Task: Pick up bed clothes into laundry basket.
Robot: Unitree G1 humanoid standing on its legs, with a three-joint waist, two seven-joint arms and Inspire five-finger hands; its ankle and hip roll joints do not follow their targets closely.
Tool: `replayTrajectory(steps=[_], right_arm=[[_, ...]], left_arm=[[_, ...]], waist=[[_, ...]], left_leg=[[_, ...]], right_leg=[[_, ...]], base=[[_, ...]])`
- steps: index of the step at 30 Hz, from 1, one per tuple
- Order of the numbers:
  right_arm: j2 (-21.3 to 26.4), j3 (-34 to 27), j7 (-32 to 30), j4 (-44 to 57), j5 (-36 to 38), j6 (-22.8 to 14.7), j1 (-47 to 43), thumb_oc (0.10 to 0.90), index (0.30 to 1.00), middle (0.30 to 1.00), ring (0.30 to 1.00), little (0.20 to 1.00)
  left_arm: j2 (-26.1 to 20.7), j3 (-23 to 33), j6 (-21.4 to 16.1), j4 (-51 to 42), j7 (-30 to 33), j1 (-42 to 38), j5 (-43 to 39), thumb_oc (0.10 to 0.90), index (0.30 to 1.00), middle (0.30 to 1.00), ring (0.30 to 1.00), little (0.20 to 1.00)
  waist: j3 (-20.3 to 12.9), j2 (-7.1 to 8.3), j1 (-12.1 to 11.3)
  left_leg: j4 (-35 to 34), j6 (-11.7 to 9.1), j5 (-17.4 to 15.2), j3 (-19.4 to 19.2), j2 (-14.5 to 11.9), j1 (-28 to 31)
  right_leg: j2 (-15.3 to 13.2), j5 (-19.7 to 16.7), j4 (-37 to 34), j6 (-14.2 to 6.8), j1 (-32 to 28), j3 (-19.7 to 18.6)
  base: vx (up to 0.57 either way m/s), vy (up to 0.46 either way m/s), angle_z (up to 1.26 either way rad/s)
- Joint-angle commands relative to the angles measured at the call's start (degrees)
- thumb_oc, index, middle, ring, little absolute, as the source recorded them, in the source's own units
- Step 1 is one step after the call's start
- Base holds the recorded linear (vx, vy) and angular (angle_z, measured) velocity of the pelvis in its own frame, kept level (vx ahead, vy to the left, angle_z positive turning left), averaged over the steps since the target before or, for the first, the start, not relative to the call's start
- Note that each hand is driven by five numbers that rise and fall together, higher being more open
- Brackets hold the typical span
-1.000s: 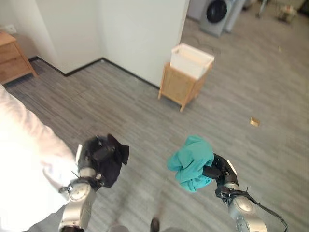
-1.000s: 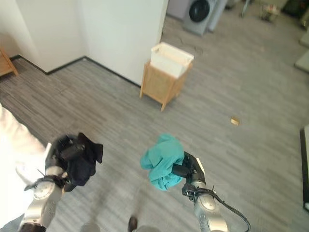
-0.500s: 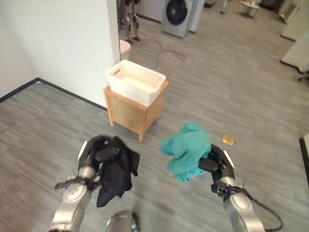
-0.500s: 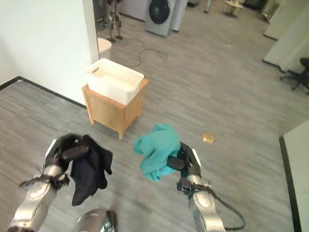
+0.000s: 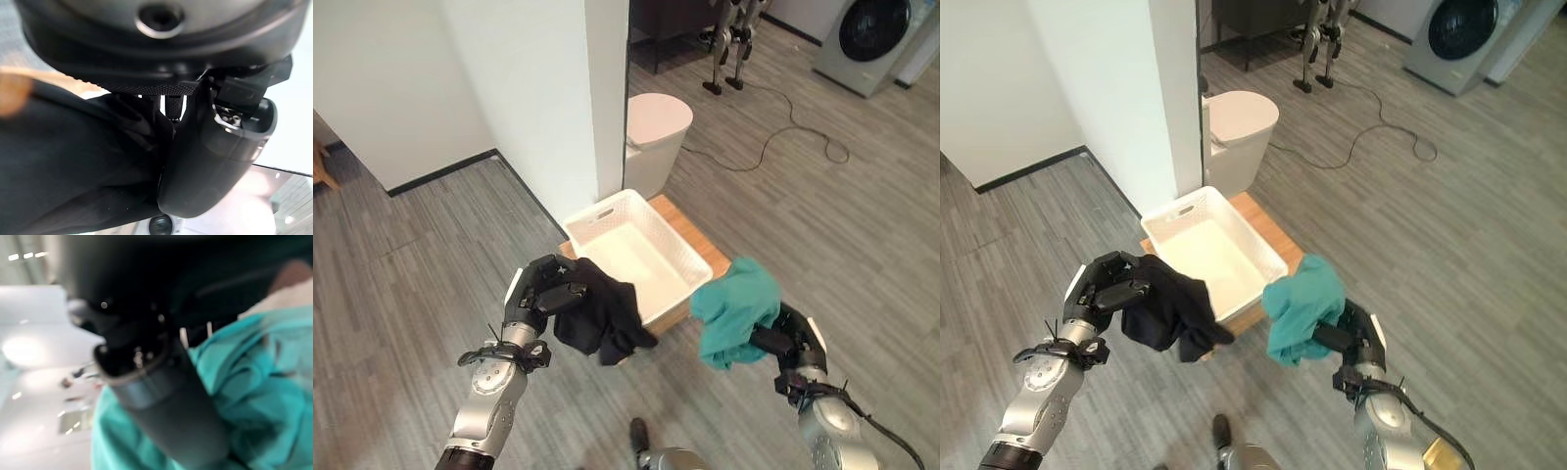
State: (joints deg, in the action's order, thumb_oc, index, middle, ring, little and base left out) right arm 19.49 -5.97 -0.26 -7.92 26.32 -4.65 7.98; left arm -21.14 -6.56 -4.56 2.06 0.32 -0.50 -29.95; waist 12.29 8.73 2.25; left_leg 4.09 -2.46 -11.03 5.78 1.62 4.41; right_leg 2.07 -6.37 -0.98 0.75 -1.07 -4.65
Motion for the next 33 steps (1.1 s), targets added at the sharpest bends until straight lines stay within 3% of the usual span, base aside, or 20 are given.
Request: replayTrajectory(steps=[1,8,11,12,13,14,15,19,21,22,25,27,29,31,33], right_arm=[[3.03,-2.47,-0.26,6.25,2.62,-6.51,1.13,0.4,0.3,0.3,0.3,0.3],[1.85,-2.48,-0.05,5.94,1.71,-6.09,2.34,0.4,0.3,0.3,0.3,0.3],[1.12,-3.35,0.62,6.36,1.17,-6.11,2.84,0.4,0.3,0.3,0.3,0.3],[1.11,-3.27,0.61,6.38,1.17,-6.1,2.85,0.4,0.3,0.3,0.3,0.3],[0.86,-3.97,1.48,6.49,1.23,-6.13,3.39,0.4,0.3,0.3,0.3,0.3],[0.86,-3.9,1.48,6.49,1.23,-6.13,3.39,0.4,0.3,0.3,0.3,0.3],[0.52,-4.63,2.3,6.05,1.26,-6.17,3.87,0.4,0.3,0.3,0.3,0.3],[0.12,-5.19,3.61,6.08,1.27,-5.86,5.03,0.4,0.3,0.3,0.3,0.3],[0.13,-5.14,3.61,6.08,1.27,-5.86,5.0,0.4,0.3,0.3,0.3,0.3],[0.14,-5.39,3.85,5.96,1.28,-5.63,5.17,0.4,0.3,0.3,0.3,0.3],[0.16,-5.4,3.87,5.95,1.35,-5.55,5.1,0.4,0.3,0.3,0.3,0.3],[-0.11,-5.89,3.67,6.37,1.78,-5.4,5.6,0.4,0.3,0.3,0.3,0.3],[-0.16,-5.83,3.65,6.42,1.77,-5.36,5.63,0.4,0.3,0.3,0.3,0.3],[-0.03,-5.45,3.4,6.72,1.4,-5.05,5.89,0.4,0.3,0.3,0.3,0.3],[1.59,-4.59,3.2,6.63,0.91,-4.47,5.21,0.4,0.3,0.3,0.3,0.3]], left_arm=[[1.04,0.43,-8.78,-5.03,-1.59,-6.24,-3.99,0.4,0.3,0.3,0.3,0.3],[0.68,0.67,-8.15,-6.31,-2.09,-3.79,-3.37,0.4,0.3,0.3,0.3,0.3],[-1.77,7.72,-8.85,-11.8,-4.6,-0.65,-9.21,0.4,0.3,0.3,0.3,0.3],[-1.8,7.83,-8.78,-11.91,-4.63,-0.53,-9.26,0.4,0.3,0.3,0.3,0.3],[-3.16,12.89,-10.0,-14.79,-5.13,1.09,-11.35,0.4,0.3,0.3,0.3,0.3],[-3.17,12.98,-9.94,-14.89,-5.14,1.21,-11.37,0.4,0.3,0.3,0.3,0.3],[-4.65,19.17,-12.26,-17.18,-4.12,2.32,-11.26,0.4,0.3,0.3,0.3,0.3],[-4.27,30.5,-16.89,-21.23,0.02,2.52,-9.14,0.4,0.3,0.3,0.3,0.3],[-4.23,30.55,-16.83,-21.35,0.11,2.58,-9.05,0.4,0.3,0.3,0.3,0.3],[-5.22,34.61,-18.73,-21.73,3.19,2.37,-5.43,0.4,0.3,0.3,0.3,0.3],[-6.14,38.08,-20.46,-21.62,5.89,2.04,-3.55,0.4,0.3,0.3,0.3,0.3],[-8.11,44.12,-22.96,-19.03,12.11,2.09,-0.77,0.4,0.3,0.3,0.3,0.3],[-8.21,44.12,-23.0,-18.97,12.21,2.1,-0.73,0.4,0.3,0.3,0.3,0.3],[-9.72,45.09,-22.61,-18.28,16.27,1.94,1.44,0.4,0.3,0.3,0.3,0.3],[-17.9,44.21,-19.22,-15.44,18.06,-0.01,3.81,0.4,0.3,0.3,0.3,0.3]], waist=[[-5.75,-3.31,-0.01],[-7.48,-5.36,0.29],[-7.75,-5.83,-0.7],[-7.74,-5.8,-0.69],[-7.82,-5.94,-1.24],[-7.82,-5.91,-1.19],[-7.92,-5.95,-1.9],[-7.99,-5.46,-3.32],[-7.96,-5.46,-3.31],[-7.89,-5.25,-3.99],[-7.88,-4.93,-4.46],[-8.17,-4.57,-5.2],[-8.16,-4.52,-5.15],[-8.27,-4.56,-5.26],[-8.48,-5.31,-4.79]], left_leg=[[-1.02,-0.01,10.07,-2.39,-4.61,-4.86],[-7.2,0.29,11.42,-3.16,-4.74,-0.94],[-8.67,0.74,11.05,-4.11,-4.16,0.47],[-8.67,0.75,11.04,-4.16,-4.16,0.54],[-8.9,0.93,10.87,-4.29,-3.88,0.87],[-8.9,0.93,10.86,-4.3,-3.88,0.91],[-9.04,1.08,10.56,-4.15,-3.51,1.17],[-8.97,1.43,9.8,-4.0,-3.02,1.71],[-8.97,1.44,9.79,-4.05,-3.02,1.76],[-8.92,1.57,9.56,-4.15,-2.92,1.84],[-8.88,1.64,9.37,-4.28,-2.87,1.94],[-8.93,1.76,9.02,-4.6,-2.73,2.37],[-8.93,1.76,9.01,-4.59,-2.72,2.41],[-8.99,1.8,8.86,-4.79,-2.67,2.57],[-9.08,1.8,8.92,-5.01,-2.69,2.85]], right_leg=[[-5.75,3.65,-1.73,-5.62,-0.1,4.75],[-5.04,4.35,-1.6,-5.1,-0.2,4.28],[-5.24,4.37,-1.8,-5.6,-0.59,3.89],[-5.24,4.38,-1.8,-5.61,-0.63,3.83],[-5.46,4.41,-1.76,-5.74,-0.78,3.86],[-5.47,4.42,-1.76,-5.75,-0.82,3.85],[-5.76,4.38,-1.9,-5.97,-0.96,3.92],[-6.17,4.27,-1.96,-6.32,-1.16,3.72],[-6.17,4.26,-1.97,-6.33,-1.19,3.67],[-6.23,4.2,-1.84,-6.43,-1.08,3.55],[-6.33,4.23,-1.77,-6.57,-1.09,3.38],[-6.56,4.34,-1.96,-6.77,-1.37,3.49],[-6.57,4.35,-1.97,-6.78,-1.42,3.5],[-6.74,4.4,-2.03,-6.86,-1.57,3.59],[-6.89,4.29,-2.01,-6.99,-1.7,3.66]], base=[[0.04,-0.02,0.48],[0.06,0.068,-0.14],[0.04,0.125,-0.09],[0.03,0.11,-0.18],[0.02,0.073,-0.17],[0.03,0.135,-0.3],[0.02,0.086,-0.25],[0.02,0.082,0.02],[0.01,0.032,-0.02],[0.0,0.031,0.07],[0.01,0.031,0.0],[0.04,0.055,-0.06],[0.01,0.019,-0.06],[0.0,0.028,0.02],[0.0,0.048,0.0]])
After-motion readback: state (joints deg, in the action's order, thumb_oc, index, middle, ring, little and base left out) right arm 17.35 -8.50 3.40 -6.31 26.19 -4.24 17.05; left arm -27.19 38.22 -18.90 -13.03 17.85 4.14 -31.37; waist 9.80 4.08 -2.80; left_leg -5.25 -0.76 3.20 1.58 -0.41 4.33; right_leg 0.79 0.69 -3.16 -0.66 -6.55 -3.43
